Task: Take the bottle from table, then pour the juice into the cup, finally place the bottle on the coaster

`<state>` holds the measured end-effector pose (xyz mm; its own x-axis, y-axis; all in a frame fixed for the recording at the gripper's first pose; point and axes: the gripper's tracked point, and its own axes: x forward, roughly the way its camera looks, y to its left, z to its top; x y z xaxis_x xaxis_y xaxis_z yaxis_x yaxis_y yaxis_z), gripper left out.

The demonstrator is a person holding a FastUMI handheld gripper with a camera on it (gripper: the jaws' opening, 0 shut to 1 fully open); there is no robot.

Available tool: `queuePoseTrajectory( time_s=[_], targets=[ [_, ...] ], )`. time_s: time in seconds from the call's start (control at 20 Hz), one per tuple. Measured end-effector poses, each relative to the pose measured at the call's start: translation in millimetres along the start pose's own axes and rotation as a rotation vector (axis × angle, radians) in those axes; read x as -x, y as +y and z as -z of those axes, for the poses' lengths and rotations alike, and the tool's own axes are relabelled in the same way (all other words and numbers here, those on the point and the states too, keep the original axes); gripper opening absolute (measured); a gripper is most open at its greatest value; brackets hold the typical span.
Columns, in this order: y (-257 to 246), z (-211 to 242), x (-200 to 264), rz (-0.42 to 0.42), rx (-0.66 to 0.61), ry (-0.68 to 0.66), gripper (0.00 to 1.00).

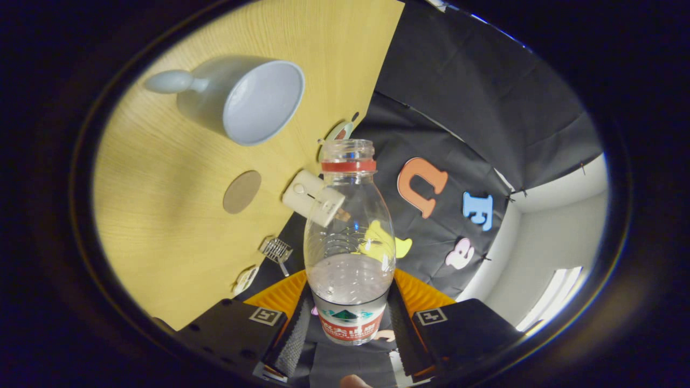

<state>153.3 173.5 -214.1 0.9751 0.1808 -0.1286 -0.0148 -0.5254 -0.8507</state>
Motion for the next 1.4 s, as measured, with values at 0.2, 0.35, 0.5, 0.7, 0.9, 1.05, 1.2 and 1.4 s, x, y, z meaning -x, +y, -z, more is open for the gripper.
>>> queuePoseTrajectory(
  time_s=[0.2,0.35,0.5,0.7,0.9,1.05,1.2,1.4],
  targets=[
    [1,1,0,-0.003,-0.011,0.002,0.75],
    [4,0,-1,-0.007,-0.026,0.002,0.75],
    [8,0,-1,-0.019,-0.065,0.002,0.75],
    [26,5,-3,-0.07,-0.245,0.014,0.76],
    [26,5,8,-0.078,-0.44,0.029,0.76],
    [24,10,12,-0.063,-0.578,0.034,0.76],
    [24,11,17,-0.078,-0.738,0.026,0.76],
    [27,8,25,-0.112,-0.936,0.009,0.76]
  ],
)
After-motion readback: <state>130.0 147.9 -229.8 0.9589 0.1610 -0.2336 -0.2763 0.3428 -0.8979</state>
